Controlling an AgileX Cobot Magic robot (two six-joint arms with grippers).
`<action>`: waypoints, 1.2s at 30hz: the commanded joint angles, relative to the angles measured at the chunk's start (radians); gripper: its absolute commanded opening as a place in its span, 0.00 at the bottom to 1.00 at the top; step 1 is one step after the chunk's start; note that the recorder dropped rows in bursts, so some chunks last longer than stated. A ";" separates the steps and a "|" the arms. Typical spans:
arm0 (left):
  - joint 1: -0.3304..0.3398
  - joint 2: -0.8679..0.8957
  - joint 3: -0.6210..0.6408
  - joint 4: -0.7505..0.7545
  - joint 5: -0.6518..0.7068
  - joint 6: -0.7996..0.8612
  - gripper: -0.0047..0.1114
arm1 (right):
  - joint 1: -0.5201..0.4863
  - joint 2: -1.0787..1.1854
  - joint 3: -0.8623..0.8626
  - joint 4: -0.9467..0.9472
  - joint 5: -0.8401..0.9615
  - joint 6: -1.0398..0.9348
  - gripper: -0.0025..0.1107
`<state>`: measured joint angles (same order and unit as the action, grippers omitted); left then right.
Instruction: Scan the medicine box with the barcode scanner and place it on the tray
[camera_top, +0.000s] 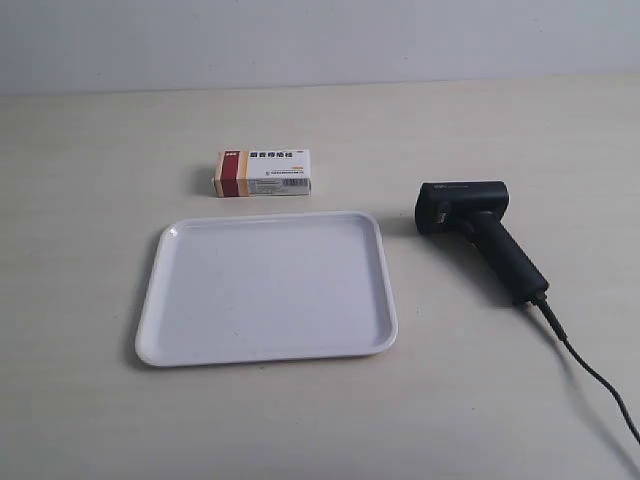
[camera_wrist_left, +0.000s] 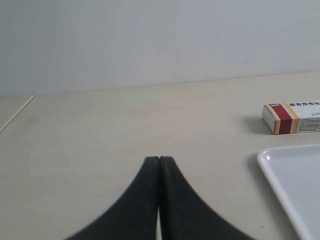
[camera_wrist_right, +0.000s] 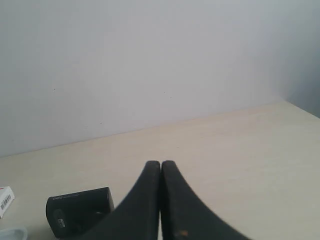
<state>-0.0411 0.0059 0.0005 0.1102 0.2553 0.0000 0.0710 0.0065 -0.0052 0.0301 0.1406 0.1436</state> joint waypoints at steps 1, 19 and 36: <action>0.001 -0.006 -0.001 -0.007 -0.003 0.000 0.05 | -0.006 -0.006 0.005 -0.003 -0.008 -0.002 0.02; 0.003 0.007 -0.001 -0.179 -0.846 -0.240 0.04 | -0.006 -0.006 0.005 0.001 -0.190 0.075 0.02; -0.093 1.548 -0.843 0.574 -0.129 -0.672 0.04 | -0.006 0.160 -0.014 -0.051 -0.308 0.172 0.02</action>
<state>-0.0743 1.3724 -0.6734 0.3939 -0.1145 -0.4367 0.0710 0.1307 -0.0118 -0.0094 -0.1436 0.3137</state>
